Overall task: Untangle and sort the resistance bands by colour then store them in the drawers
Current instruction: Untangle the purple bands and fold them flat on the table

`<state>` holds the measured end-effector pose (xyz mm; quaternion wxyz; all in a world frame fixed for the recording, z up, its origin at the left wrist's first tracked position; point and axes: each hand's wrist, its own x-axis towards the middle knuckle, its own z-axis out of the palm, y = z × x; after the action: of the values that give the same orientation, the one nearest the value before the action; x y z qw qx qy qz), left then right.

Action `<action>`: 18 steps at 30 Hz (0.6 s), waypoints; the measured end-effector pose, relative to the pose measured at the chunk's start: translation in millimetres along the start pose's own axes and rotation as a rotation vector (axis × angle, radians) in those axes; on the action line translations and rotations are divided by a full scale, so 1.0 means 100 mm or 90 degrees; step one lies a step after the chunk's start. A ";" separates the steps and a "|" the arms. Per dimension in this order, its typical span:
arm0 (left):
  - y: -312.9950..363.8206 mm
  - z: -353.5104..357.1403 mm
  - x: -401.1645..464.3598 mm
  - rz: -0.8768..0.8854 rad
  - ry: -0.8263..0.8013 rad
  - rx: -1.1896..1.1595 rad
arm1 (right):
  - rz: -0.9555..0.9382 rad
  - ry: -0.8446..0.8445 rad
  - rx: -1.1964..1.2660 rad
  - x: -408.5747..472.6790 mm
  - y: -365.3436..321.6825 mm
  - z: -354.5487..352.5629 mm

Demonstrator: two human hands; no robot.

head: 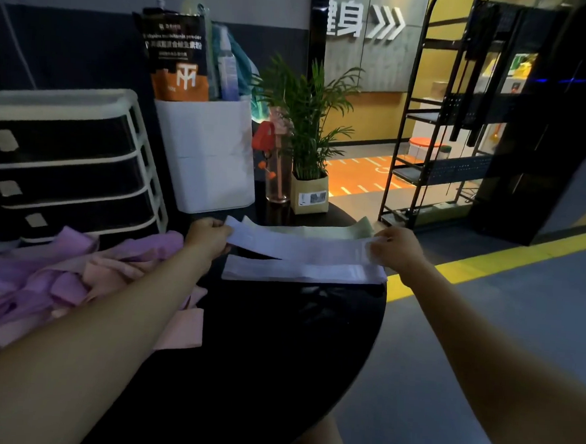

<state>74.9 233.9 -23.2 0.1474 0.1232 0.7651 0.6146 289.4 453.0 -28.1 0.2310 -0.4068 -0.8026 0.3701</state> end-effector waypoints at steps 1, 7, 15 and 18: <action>-0.04 0.01 0.03 0.006 -0.005 0.056 | 0.013 0.026 -0.016 0.04 0.05 0.02; -0.24 0.06 0.14 0.072 -0.034 0.324 | 0.038 0.076 -0.090 0.12 0.14 0.15; -0.32 0.07 0.17 0.082 -0.038 0.445 | 0.032 0.126 -0.143 0.14 0.26 0.31; -0.37 0.06 0.21 0.079 -0.035 0.444 | 0.029 0.132 -0.147 0.15 0.27 0.35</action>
<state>57.7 239.2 -62.4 0.0795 0.2292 0.9157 0.3203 270.7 461.9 -70.1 0.2559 -0.4852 -0.8021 0.2361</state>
